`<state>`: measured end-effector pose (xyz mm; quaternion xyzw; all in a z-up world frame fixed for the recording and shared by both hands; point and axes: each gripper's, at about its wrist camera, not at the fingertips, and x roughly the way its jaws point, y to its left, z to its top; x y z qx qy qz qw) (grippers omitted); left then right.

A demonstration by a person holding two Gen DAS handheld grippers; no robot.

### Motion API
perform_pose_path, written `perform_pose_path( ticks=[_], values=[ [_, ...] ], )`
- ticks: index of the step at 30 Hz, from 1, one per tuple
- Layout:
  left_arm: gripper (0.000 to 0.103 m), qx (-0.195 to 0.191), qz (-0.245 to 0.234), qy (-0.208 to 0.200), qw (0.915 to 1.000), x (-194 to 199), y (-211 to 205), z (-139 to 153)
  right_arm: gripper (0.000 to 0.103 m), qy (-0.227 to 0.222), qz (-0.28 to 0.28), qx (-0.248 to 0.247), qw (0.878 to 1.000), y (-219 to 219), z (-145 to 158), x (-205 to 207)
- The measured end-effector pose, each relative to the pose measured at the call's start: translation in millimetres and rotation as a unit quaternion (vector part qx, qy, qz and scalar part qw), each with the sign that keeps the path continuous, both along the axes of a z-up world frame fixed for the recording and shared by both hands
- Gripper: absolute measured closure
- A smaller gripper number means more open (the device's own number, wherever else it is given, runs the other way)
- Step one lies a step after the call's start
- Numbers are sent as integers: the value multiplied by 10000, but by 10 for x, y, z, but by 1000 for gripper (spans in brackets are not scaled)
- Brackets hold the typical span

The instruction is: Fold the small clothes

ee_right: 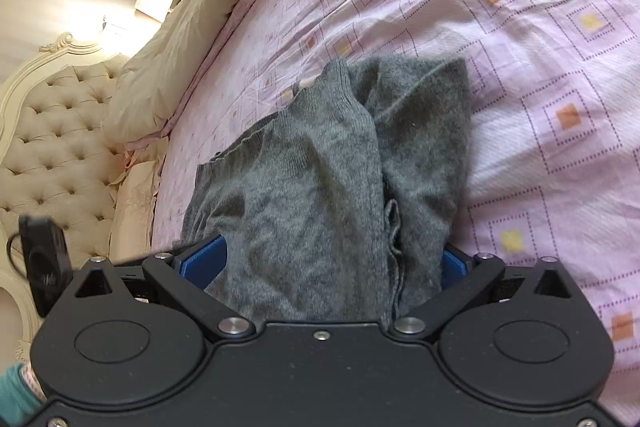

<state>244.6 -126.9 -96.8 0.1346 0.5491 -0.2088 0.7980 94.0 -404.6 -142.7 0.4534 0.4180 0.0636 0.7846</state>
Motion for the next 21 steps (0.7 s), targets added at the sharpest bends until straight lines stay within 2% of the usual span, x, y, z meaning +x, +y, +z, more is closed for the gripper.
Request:
perform_pose_path(
  ticks=[6,9,13,14,18,19,21],
  values=[
    [23,291,-152,299,9990,-421,94,-159,1,51,93,-98,9999,61,47,-152],
    [23,323,-82,271,9991,-465,146,-209,1,31,23,-21,10000,53,27,-203],
    [24,317,37,280,9991,-415,104,-98,3,97,-118,153,9998,2,-6,-184],
    [24,279,73,225,9993,-421,119,-45,8,113,-124,109,9998,1,2,-170],
    [24,115,134,111,9998,-476,223,120,45,241,-187,-27,9995,-12,-26,-161],
    [24,90,132,92,9998,-493,257,149,49,272,-225,7,9994,-30,-49,-169],
    [24,51,131,64,9999,-509,315,161,65,355,-294,0,9989,-61,-88,-190]
  ],
)
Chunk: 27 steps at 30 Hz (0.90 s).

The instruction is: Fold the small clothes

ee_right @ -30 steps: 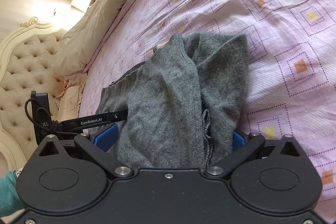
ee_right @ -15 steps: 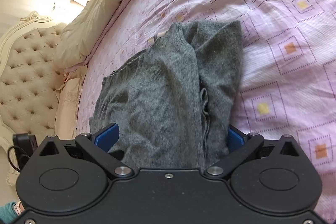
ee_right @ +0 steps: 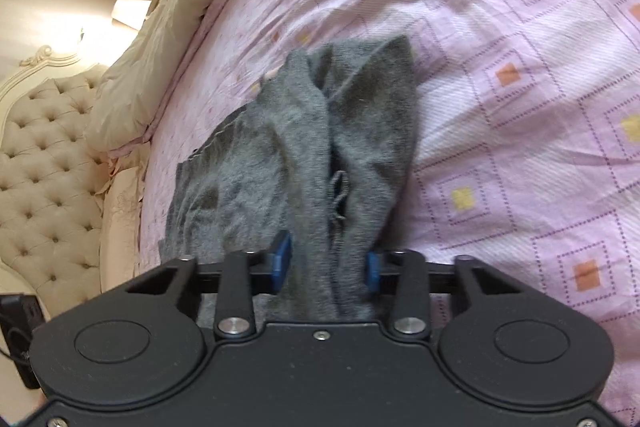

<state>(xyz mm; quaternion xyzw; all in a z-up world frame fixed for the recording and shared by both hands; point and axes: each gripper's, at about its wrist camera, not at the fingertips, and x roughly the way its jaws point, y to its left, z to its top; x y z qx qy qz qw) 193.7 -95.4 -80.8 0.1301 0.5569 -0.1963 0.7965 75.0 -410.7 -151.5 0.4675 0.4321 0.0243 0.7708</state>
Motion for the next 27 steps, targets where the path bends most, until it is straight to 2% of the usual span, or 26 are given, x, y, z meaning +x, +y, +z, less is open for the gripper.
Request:
perform_pose_path(
  ticks=[3,6,14,22,27],
  values=[
    [24,-72,24,-15,10000,-22,120,46,74,71,-70,-73,9999,-1,2,-15],
    [24,-141,42,17,9999,2,235,49,76,219,-99,-325,9992,85,92,29],
    [24,-374,-177,100,9991,122,602,86,78,508,-135,-1019,9934,450,637,267],
    [24,-706,-54,239,9972,304,1131,143,79,312,160,-1409,9894,1206,1221,780],
    [24,-765,-76,237,9968,393,1454,136,80,247,481,-1479,9875,1816,1307,1188]
  ],
)
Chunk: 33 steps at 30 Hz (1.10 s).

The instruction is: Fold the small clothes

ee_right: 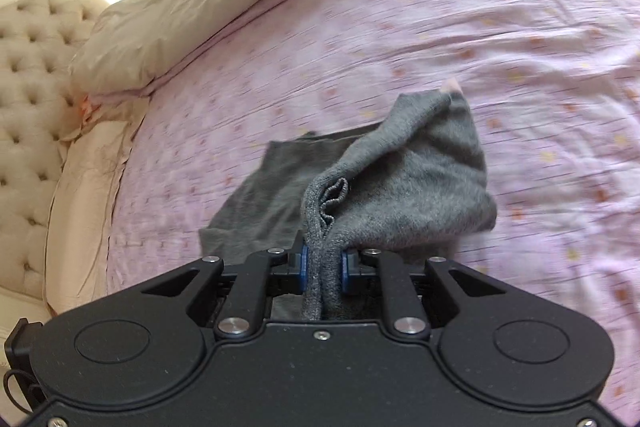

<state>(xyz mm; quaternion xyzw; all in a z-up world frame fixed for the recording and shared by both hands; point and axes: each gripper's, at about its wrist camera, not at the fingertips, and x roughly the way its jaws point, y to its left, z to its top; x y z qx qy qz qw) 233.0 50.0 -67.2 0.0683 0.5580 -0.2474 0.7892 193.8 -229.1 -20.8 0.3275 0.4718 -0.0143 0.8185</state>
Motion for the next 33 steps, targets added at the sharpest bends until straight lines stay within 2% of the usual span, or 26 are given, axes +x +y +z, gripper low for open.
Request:
perform_pose_path(
  ticks=[8,14,17,21,24,29,33],
  values=[
    [24,-34,197,164,9997,154,446,-80,80,271,432,-8,9987,874,-216,535],
    [24,-35,276,231,9993,203,681,-116,80,596,830,-566,9932,1341,-348,735],
    [24,-32,349,302,9989,232,778,-156,73,776,1010,-843,9883,1506,-392,780],
    [24,-28,428,359,9984,277,874,-176,69,544,1274,-592,9886,1609,-339,781],
    [24,-30,449,361,9983,315,929,-163,69,140,1432,-73,9896,1598,-234,714],
    [24,-46,457,333,9984,421,965,-119,69,-142,973,-158,9950,1441,-57,498],
    [24,-218,392,300,9985,562,924,-21,69,-121,640,-541,9964,1266,-33,250]
  ],
)
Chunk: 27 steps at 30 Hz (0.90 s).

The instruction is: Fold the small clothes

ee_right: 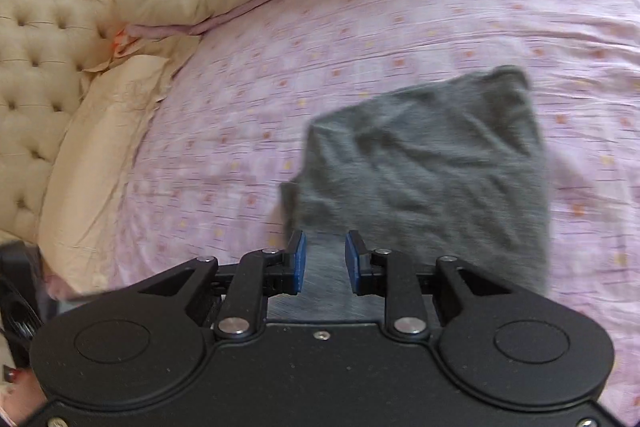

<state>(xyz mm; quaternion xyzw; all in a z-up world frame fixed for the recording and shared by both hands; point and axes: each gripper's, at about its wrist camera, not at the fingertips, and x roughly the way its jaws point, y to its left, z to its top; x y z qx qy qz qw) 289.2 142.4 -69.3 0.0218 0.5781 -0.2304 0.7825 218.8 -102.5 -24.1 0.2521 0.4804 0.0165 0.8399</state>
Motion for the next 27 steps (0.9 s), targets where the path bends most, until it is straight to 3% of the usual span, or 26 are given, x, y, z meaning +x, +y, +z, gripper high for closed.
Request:
perform_pose_path(
  ticks=[2,4,6,9,12,14,19,20,22,23,24,26,27],
  values=[
    [24,-137,-42,11,9999,118,-81,19,68,79,7,-166,9998,-26,-11,-110],
    [24,-262,-60,80,9996,230,-167,34,61,124,165,-428,9989,7,-19,-180],
    [24,-391,-59,127,9991,348,-252,34,47,112,442,-701,9965,86,-11,-272],
    [24,-534,-62,284,9981,502,-380,30,42,-18,915,-1226,9882,346,-27,-354],
    [24,-636,-14,333,9974,611,-454,28,32,-217,1463,-1795,9726,687,-51,-388],
    [23,-674,37,351,9971,658,-476,31,30,-377,1853,-2139,9584,917,-79,-382],
    [23,-711,175,487,9961,721,-451,20,24,-484,2673,-3013,9140,1337,-263,-356],
    [23,-725,193,527,9958,725,-443,10,26,-462,2808,-3207,9035,1388,-315,-351],
    [23,-763,228,628,9948,736,-422,-13,46,-420,2948,-3546,8863,1415,-396,-355],
    [23,-788,242,675,9943,739,-415,-24,79,-363,2886,-3575,8874,1372,-400,-346],
    [23,-818,250,715,9938,739,-410,-34,88,-329,2727,-3407,8992,1289,-366,-333],
    [23,-896,238,785,9926,735,-418,-54,89,-432,2221,-2953,9282,1047,-233,-326],
    [23,-939,221,819,9920,731,-432,-61,89,-492,1979,-2901,9350,953,-164,-363]
  ],
)
